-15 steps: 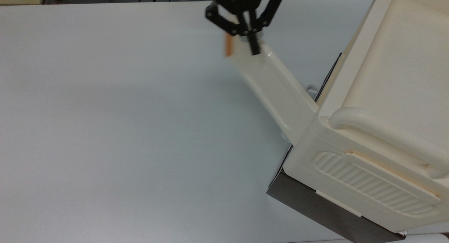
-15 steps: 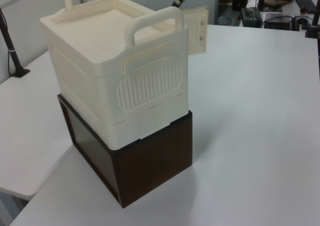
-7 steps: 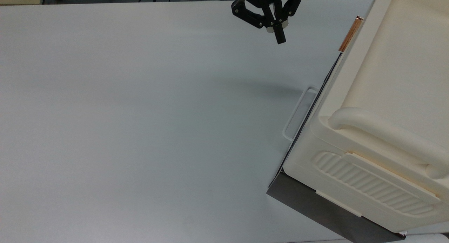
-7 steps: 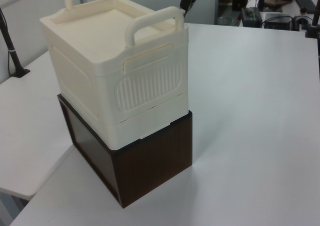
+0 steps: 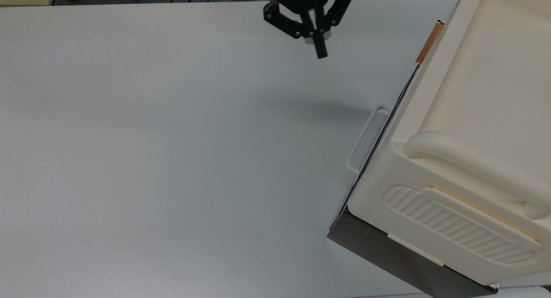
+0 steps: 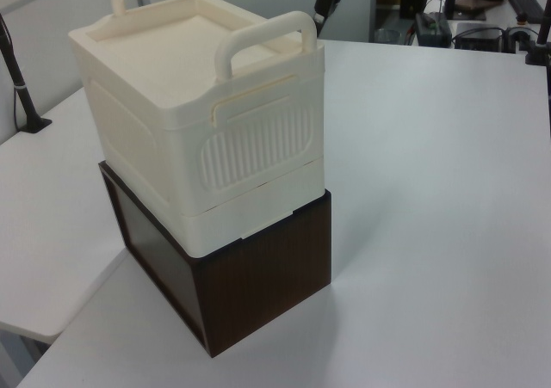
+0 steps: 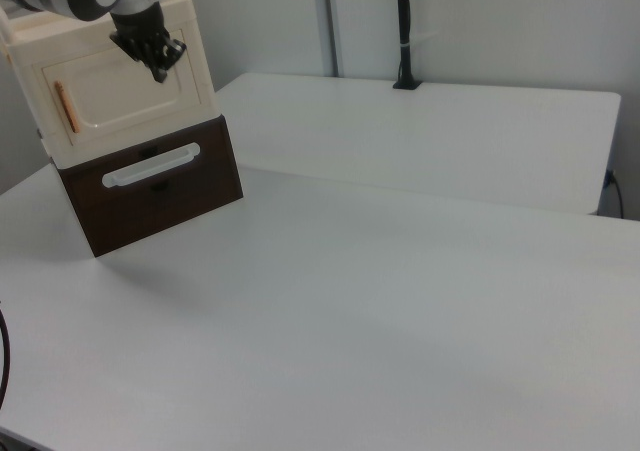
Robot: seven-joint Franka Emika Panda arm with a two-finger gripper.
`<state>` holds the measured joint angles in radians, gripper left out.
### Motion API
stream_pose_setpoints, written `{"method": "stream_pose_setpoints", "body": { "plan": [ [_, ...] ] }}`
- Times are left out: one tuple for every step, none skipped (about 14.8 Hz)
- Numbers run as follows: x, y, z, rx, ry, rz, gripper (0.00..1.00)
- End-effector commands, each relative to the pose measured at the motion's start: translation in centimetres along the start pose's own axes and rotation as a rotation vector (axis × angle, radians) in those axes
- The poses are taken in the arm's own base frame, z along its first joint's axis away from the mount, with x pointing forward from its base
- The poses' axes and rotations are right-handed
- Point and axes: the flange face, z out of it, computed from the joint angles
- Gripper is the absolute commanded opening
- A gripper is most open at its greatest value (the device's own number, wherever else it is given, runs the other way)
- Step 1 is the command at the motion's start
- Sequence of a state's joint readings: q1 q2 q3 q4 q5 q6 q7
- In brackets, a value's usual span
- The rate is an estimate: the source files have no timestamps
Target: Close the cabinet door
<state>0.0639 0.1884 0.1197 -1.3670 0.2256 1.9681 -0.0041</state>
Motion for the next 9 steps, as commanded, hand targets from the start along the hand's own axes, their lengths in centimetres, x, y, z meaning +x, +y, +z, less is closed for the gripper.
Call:
{"method": "stream_pose_setpoints", "body": {
  "plan": [
    [-1.7, 3.8, 0.6, -0.082, -0.108, 0.004, 0.0],
    [-2.3, 5.1, 0.7, -0.115, -0.153, 0.012, 0.0],
    [-2.6, 6.2, 0.7, -0.16, -0.186, 0.014, 0.0],
    [-3.0, 7.1, 0.8, -0.193, -0.214, 0.022, 0.0],
    [-3.5, 8.2, 1.0, -0.22, -0.248, 0.037, 0.0],
    [-3.8, 9.5, 0.7, -0.246, -0.267, 0.055, 0.0],
    [-4.1, 10.4, 0.7, -0.269, -0.284, 0.068, 0.0],
    [-4.4, 11.3, 0.7, -0.303, -0.299, 0.082, 0.01],
    [-4.6, 11.7, 0.4, -0.341, -0.298, 0.103, 0.01]
  ]
}}
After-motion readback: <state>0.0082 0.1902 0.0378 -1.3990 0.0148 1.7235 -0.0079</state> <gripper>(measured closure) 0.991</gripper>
